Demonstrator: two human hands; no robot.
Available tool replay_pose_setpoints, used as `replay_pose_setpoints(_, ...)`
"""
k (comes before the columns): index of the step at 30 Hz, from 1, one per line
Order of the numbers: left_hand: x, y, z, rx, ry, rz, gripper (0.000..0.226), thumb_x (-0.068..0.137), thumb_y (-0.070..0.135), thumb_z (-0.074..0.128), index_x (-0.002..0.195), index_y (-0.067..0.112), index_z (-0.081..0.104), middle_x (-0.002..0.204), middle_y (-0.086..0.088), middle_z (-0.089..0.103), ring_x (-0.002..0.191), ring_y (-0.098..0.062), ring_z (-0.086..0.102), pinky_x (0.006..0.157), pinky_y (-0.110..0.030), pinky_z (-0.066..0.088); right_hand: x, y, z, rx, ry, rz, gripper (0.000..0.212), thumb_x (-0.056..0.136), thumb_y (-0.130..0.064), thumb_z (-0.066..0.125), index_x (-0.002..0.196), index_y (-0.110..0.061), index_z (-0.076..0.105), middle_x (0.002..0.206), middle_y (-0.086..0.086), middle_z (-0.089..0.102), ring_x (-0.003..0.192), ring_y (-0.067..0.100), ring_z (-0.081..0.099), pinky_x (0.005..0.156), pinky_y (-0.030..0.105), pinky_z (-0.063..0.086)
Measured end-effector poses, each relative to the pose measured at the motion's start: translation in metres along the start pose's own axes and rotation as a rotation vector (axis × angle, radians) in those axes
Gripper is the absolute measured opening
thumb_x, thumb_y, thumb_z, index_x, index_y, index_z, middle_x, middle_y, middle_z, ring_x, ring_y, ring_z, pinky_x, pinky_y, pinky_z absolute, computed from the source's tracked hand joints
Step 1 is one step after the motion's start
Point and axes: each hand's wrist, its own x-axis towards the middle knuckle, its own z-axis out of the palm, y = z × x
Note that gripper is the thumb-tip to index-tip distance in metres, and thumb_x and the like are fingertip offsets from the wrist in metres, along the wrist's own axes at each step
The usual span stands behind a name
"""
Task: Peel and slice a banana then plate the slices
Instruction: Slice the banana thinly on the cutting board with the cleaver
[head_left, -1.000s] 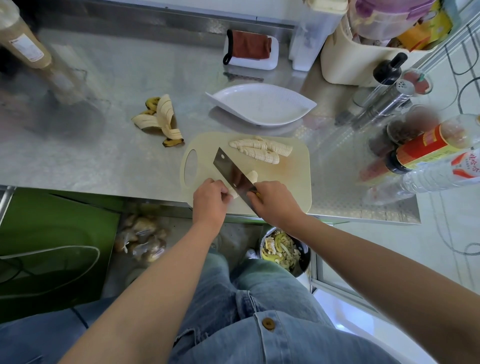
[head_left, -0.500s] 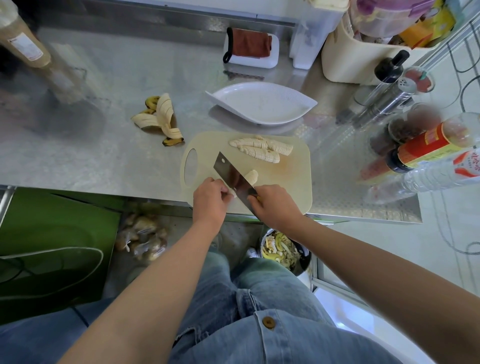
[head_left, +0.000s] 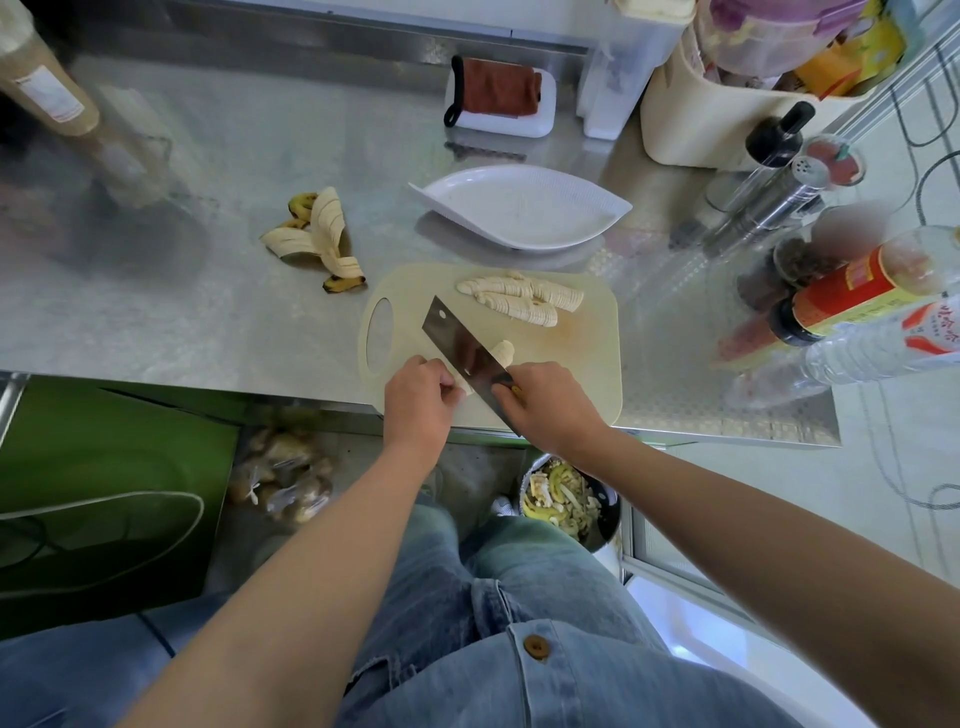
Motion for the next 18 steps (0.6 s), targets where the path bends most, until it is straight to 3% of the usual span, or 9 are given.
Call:
replay_pose_setpoints(7,0.0001,-0.0006,0.0004,0.009,0.001,-0.005,0.009,0.082,0.018,0.073,0.084,0.012,0.068,0.087,-0.003,0.059,0.077,-0.019,0.055,0.068,-0.022,0.037,0.0008,-0.0008,0.0014,-0.004,-0.005,0.013,0.026,0.092,-0.024,0.048,0.072,-0.007,0.053,0.070,0.016,0.058,0.066,0.034,0.051,0.057,0.032,0.029)
replay_pose_setpoints(14,0.0003,-0.0005,0.0001,0.012,-0.003,-0.011,0.010,0.082,0.019,0.073,0.084,0.011,0.067,0.086,-0.004,0.058,0.074,-0.019,0.053,0.066,-0.023,0.036,-0.0021,-0.0012,0.0039,-0.028,-0.075,0.033,0.031,0.094,-0.024,0.046,0.066,-0.010,0.041,0.056,0.001,0.036,0.059,0.027,0.042,0.055,0.032,0.028)
replay_pose_setpoints(18,-0.0004,-0.0004,0.0000,0.012,0.001,0.000,0.009,0.082,0.018,0.073,0.085,0.011,0.068,0.087,-0.003,0.059,0.076,-0.020,0.056,0.068,-0.024,0.041,-0.0013,0.0026,0.0036,-0.018,-0.027,0.002,0.031,0.093,-0.026,0.045,0.072,-0.005,0.053,0.061,0.005,0.046,0.059,0.028,0.047,0.053,0.034,0.034)
